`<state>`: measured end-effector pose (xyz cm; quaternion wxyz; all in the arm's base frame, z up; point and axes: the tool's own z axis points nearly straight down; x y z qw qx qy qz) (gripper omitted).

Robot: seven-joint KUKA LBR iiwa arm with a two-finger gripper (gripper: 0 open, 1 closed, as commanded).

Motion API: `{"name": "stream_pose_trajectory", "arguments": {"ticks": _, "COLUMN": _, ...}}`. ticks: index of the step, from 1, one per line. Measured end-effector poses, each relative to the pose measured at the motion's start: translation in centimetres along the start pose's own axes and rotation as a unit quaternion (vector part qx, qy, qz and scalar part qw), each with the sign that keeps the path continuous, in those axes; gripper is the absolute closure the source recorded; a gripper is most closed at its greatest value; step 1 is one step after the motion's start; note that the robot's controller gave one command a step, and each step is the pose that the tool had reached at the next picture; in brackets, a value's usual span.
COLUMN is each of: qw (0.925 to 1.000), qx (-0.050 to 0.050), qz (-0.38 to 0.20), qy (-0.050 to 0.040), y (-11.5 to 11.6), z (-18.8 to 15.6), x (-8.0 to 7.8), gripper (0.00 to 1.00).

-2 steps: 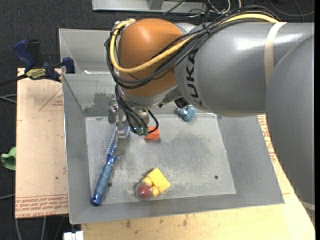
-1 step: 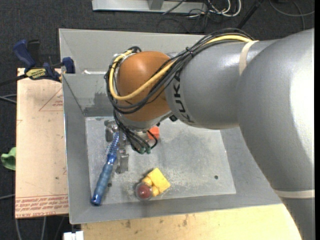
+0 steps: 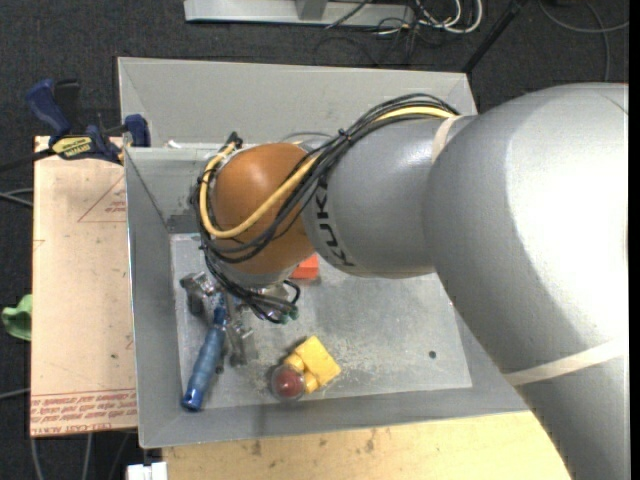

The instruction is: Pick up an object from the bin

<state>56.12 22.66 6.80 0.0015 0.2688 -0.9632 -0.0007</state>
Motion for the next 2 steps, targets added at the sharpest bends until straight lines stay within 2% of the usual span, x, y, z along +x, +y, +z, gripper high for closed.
{"name": "stream_pose_trajectory", "arguments": {"ticks": 1, "qw": 1.0000, "qx": 0.000, "qz": 0.001, "qy": -0.0017, "y": -0.1, "z": -0.2, "x": -0.1, "gripper": 1.00}}
{"name": "stream_pose_trajectory", "arguments": {"ticks": 2, "qw": 0.9969, "qx": 0.002, "qz": -0.079, "qy": -0.0066, "y": -1.2, "z": -17.2, "x": -1.3, "gripper": 1.00}}
